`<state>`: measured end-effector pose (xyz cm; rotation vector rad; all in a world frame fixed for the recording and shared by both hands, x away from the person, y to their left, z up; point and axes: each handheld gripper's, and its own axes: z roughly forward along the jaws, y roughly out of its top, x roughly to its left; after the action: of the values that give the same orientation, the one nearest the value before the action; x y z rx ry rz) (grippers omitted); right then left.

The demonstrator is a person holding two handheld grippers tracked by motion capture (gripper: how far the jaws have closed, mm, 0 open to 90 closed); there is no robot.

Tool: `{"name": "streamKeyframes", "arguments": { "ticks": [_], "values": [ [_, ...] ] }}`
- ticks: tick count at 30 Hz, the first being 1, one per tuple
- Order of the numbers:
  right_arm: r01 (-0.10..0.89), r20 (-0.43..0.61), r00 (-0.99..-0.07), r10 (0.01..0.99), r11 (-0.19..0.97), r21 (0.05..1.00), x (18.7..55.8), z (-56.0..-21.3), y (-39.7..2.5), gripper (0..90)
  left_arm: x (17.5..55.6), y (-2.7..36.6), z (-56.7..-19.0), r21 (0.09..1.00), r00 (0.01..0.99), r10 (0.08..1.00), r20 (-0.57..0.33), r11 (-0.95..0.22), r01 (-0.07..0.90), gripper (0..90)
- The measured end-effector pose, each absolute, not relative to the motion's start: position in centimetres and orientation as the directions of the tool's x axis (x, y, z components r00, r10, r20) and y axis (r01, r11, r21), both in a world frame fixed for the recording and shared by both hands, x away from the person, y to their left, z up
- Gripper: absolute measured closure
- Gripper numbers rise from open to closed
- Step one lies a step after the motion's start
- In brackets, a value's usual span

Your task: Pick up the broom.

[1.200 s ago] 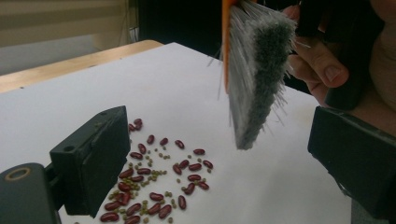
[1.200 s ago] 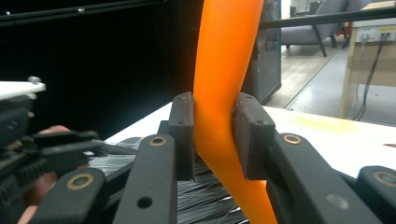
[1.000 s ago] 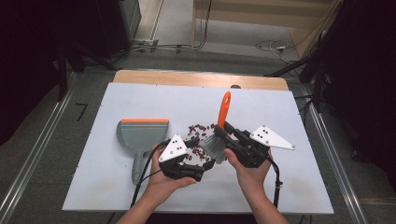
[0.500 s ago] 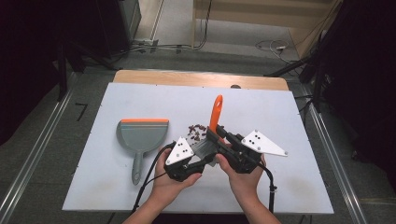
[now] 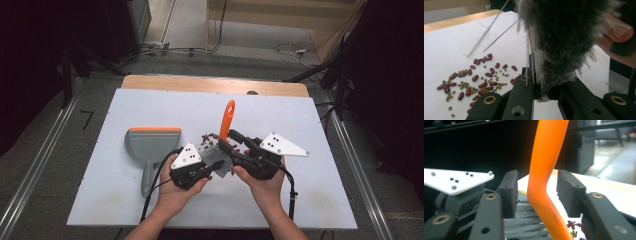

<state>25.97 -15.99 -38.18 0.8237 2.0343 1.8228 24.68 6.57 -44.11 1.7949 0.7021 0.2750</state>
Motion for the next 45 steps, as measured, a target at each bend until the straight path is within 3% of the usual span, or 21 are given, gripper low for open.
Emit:
{"name": "streamKeyframes", "arguments": {
  "ticks": [4,7,11,14,18,20,25,29,33,36,40,41,42,45],
  "values": [
    [0.192,0.115,-0.827,0.55,0.085,0.978,26.8,-38.3,-16.6,49.2,25.0,7.5,-44.0,0.93,0.808,0.567,-0.161,-0.187,0.317,86.2],
    [0.234,0.16,-0.872,0.462,0.107,0.966,28.2,-38.8,-17.7,48.3,25.3,8.6,-43.8,0.931,0.834,0.523,-0.177,-0.186,0.314,86.2],
    [0.275,0.209,-0.901,0.38,0.127,0.953,29.1,-39.5,-18.2,38.7,25.5,9.3,-43.8,0.936,0.872,0.451,-0.191,-0.184,0.3,86.2],
    [0.286,0.222,-0.922,0.317,0.174,0.942,29.5,-40.2,-18.1,38.3,25.5,9.4,-43.8,0.937,0.895,0.404,-0.19,-0.197,0.288,86.2],
    [0.283,0.229,-0.938,0.26,0.191,0.94,29.5,-40.9,-17.8,41.8,25.4,9.2,-43.9,0.938,0.917,0.352,-0.187,-0.214,0.274,86.1],
    [0.272,0.234,-0.952,0.196,0.198,0.942,29.3,-41.3,-17.5,49.0,25.3,9.0,-43.9,0.938,0.932,0.312,-0.186,-0.225,0.263,86.1],
    [0.265,0.246,-0.963,0.113,0.205,0.942,29.2,-41.6,-17.1,57.4,25.2,8.8,-44.1,0.939,0.946,0.255,-0.199,-0.227,0.259,86.1],
    [0.275,0.263,-0.961,0.086,0.198,0.941,29.3,-41.8,-17.2,66.9,25.3,9.0,-44.2,0.938,0.949,0.226,-0.22,-0.218,0.269,86.1],
    [0.288,0.277,-0.957,0.082,0.201,0.936,29.2,-41.8,-17.2,67.7,25.4,9.0,-44.3,0.936,0.947,0.221,-0.232,-0.213,0.279,84.7],
    [0.285,0.266,-0.957,0.114,0.207,0.936,29.0,-41.5,-17.1,68.0,25.6,9.1,-44.4,0.934,0.94,0.228,-0.254,-0.193,0.299,79.9],
    [0.282,0.25,-0.954,0.164,0.219,0.934,28.8,-41.2,-17.0,68.1,25.4,9.5,-44.5,0.937,0.923,0.292,-0.249,-0.169,0.306,62.6],
    [0.282,0.25,-0.954,0.164,0.219,0.934,28.8,-41.2,-17.0,68.1,25.4,9.8,-44.5,0.937,0.917,0.305,-0.255,-0.157,0.313,62.6],
    [0.292,0.254,-0.949,0.189,0.209,0.933,28.9,-41.1,-17.2,68.2,25.5,10.3,-44.6,0.936,0.901,0.347,-0.262,-0.136,0.325,50.8],
    [0.304,0.254,-0.937,0.241,0.202,0.931,29.2,-41.1,-17.7,68.2,25.5,11.2,-44.6,0.934,0.879,0.398,-0.264,-0.124,0.336,39.5]
  ]
}}
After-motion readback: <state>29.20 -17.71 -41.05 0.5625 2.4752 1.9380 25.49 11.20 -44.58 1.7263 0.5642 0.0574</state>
